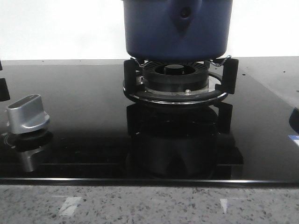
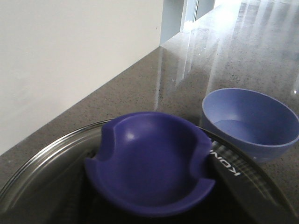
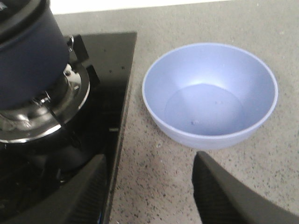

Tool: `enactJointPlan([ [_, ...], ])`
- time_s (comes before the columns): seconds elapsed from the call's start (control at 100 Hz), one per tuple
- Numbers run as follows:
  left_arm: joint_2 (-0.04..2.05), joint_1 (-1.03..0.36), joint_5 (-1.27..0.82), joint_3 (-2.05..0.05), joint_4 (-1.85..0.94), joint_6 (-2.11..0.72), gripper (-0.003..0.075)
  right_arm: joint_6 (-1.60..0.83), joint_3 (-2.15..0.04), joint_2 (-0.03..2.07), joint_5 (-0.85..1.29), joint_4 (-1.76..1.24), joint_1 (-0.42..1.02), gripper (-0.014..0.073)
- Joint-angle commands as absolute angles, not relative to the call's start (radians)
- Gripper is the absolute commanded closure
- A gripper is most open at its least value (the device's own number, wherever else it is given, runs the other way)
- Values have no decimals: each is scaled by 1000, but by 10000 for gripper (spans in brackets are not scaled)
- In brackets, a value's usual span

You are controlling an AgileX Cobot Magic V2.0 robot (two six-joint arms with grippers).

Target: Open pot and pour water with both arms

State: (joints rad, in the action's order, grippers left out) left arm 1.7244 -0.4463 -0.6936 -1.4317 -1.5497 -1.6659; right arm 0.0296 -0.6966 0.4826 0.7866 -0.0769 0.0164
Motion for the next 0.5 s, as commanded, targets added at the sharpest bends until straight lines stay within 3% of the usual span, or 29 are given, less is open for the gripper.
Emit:
enactJointPlan([
  [0.0,1626,-421,-714,-1467,-1620,-1657,478,18,-731,528,737,-65,16,223],
  [0.3,1511,-302,-714,-1467,-1620,-1657,478,22,-828,716,740,-39,0,223],
  [0.49,1474,-231,-721,-1467,-1620,-1645,478,30,-1001,899,843,15,-93,223],
])
